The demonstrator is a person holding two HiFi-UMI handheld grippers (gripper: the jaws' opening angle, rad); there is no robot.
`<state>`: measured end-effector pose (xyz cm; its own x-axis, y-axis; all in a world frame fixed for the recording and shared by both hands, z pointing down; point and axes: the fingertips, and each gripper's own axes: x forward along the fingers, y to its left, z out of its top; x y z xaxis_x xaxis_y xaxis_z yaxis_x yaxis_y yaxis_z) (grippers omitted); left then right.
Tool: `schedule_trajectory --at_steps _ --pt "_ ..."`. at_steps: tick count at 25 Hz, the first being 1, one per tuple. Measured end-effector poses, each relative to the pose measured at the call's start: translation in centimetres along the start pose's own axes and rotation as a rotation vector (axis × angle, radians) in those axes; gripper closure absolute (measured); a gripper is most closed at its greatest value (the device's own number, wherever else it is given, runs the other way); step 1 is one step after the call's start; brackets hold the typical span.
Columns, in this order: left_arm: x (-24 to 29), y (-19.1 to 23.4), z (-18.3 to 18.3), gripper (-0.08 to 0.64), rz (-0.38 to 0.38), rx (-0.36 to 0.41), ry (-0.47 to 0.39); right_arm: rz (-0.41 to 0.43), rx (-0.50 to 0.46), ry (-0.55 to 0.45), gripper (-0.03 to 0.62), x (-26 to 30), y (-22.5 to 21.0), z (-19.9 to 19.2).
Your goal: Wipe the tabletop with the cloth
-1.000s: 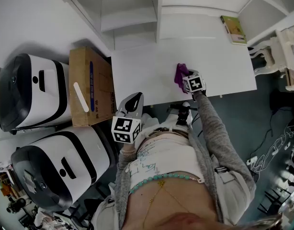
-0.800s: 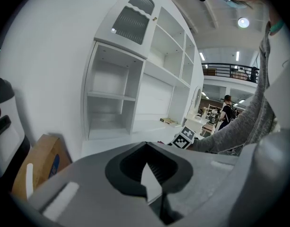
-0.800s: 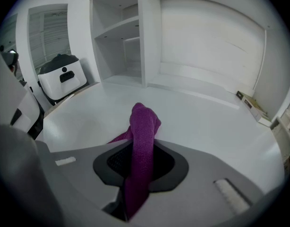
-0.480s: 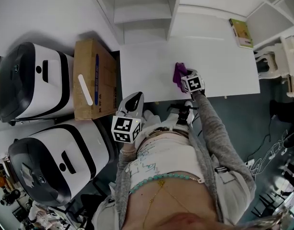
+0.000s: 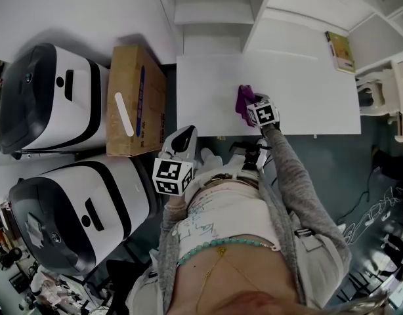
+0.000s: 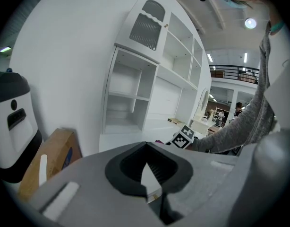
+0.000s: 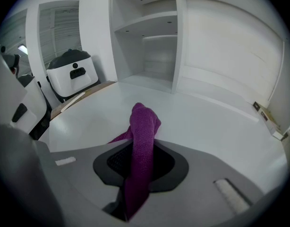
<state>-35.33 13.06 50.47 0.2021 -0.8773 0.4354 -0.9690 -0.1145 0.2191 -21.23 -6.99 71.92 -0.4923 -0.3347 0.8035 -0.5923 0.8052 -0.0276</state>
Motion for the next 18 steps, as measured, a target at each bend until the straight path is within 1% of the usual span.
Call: schedule_trajectory --at_steps 5,11,18 --pt "-0.9 0.9 -0.3 0.56 0.012 -0.011 -0.002 0.018 -0.031 0.001 0.505 0.5 1.9 1.1" --pt "-2.5 2.4 -0.7 0.56 0.052 -0.029 -0.008 0.065 -0.076 0.002 0.503 1.7 5.0 2.4" --pt "-3.8 3.9 -1.3 0.56 0.089 -0.055 -0.014 0.098 -0.11 0.007 0.505 2.7 7.5 3.6"
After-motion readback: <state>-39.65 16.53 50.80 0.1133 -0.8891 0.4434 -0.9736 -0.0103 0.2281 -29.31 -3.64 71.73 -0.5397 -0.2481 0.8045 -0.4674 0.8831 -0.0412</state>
